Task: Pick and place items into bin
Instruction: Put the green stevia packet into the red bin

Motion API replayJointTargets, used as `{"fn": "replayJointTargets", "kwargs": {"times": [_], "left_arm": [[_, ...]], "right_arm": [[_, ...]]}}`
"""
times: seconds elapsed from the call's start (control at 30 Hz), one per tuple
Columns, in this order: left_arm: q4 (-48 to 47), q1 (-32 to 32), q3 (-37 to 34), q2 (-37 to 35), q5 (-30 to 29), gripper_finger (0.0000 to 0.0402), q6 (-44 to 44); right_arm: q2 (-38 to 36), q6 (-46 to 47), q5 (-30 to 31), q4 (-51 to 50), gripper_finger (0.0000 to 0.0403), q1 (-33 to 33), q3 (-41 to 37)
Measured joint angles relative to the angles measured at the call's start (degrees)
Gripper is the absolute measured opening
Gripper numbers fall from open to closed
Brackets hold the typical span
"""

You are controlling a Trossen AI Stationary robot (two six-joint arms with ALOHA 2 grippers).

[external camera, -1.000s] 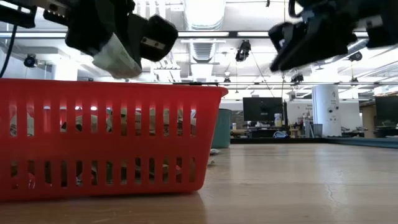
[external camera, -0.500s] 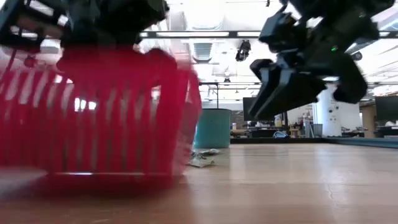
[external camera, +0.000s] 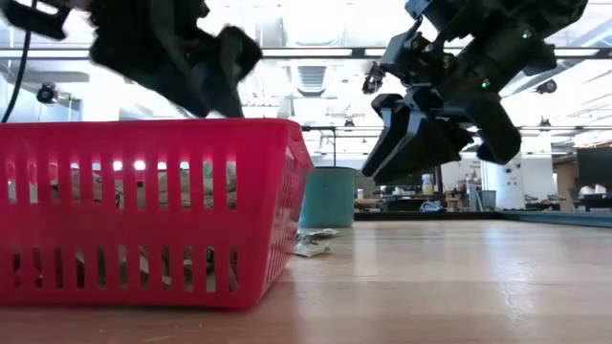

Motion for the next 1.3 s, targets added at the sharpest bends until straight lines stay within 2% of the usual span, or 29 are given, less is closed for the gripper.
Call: {"fn": "replayJointTargets", "kwargs": {"times": [0.13,0.23,0.4,0.47,0.63,0.87,1.07,1.3], "left_arm": [[-2.8,-1.5,0.0,-2.8,-9.9,0.0154,-1.6],[-3.6,-2.6,-0.5,-5.3,-15.1,0.0154,-2.8],[-4.9,-4.3,-1.4,-8.2,-18.3,0.0154,-4.3],[-4.6,-4.9,-1.6,-8.8,-19.0,0.0154,-4.5],[-7.1,-6.3,-1.9,-9.2,-22.4,0.0154,-5.9],[-7.4,-6.5,-1.9,-9.2,-23.0,0.0154,-6.0],[-7.7,-6.5,-1.9,-9.2,-23.0,0.0154,-6.9],[-8.6,-6.5,-1.9,-9.2,-23.0,0.0154,-7.4]], "right_arm": [[3.4,-2.9,-5.8,5.7,0.0155,-2.3,0.1],[7.3,-4.0,-8.7,9.1,0.0171,-4.4,0.8],[11.4,-4.0,-9.2,8.7,0.0192,-7.0,3.5],[12.2,-3.6,-11.1,8.8,0.0195,-7.7,4.8],[15.0,-2.1,-14.9,8.8,0.0192,-8.6,7.4],[18.0,-2.5,-16.6,6.9,0.0181,-8.5,9.6],[19.1,-2.5,-16.8,4.0,0.0143,-9.0,11.2],[18.9,-3.4,-16.5,2.8,0.0035,-9.0,11.4]]}}
